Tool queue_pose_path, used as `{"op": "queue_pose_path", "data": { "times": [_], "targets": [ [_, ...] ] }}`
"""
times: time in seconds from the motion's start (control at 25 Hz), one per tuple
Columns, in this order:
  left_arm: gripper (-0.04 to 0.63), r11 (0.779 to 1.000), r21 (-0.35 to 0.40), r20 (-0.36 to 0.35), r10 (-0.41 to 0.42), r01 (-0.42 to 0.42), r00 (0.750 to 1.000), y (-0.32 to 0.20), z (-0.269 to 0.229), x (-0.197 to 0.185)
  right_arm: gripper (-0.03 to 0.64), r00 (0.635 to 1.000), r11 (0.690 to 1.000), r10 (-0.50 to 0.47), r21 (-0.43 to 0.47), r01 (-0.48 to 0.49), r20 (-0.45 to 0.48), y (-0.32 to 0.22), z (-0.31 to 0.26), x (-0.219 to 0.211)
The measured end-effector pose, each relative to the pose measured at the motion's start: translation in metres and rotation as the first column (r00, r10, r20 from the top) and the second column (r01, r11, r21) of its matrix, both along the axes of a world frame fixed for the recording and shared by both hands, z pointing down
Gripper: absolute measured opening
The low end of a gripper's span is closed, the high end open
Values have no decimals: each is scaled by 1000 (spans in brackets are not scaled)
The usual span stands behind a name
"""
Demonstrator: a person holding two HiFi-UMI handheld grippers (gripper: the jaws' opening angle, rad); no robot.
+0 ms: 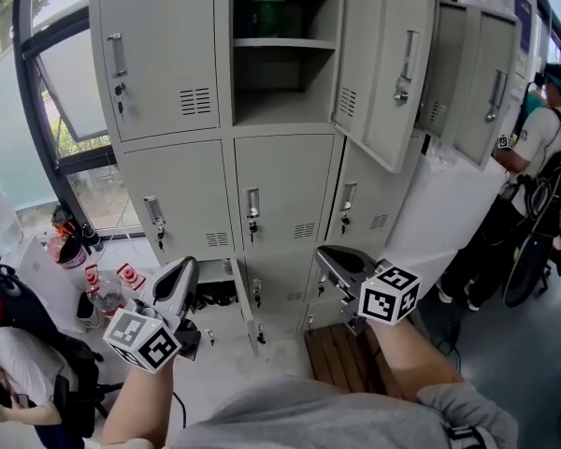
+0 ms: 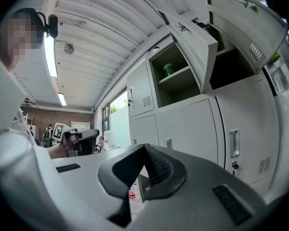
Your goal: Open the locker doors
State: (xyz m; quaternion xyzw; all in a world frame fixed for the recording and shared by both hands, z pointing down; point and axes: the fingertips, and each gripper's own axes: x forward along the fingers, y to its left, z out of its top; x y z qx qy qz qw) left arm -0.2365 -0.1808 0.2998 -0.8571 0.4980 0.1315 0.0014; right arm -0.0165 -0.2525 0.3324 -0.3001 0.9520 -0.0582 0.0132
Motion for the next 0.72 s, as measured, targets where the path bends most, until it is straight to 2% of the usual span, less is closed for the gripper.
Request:
{"op": "queue_pose_path", "data": {
  "times": [0.2, 0.72],
  "targets": [
    [5, 1000, -17, -11, -5, 5, 1000, 3, 8, 6, 8, 1000, 1000, -6, -12, 7, 18, 0, -2, 4],
    [5, 1000, -23, 2, -1, 1, 1000, 7, 7, 19, 6, 999, 1000, -24, -5, 24, -22, 3, 7, 8]
  ]
}}
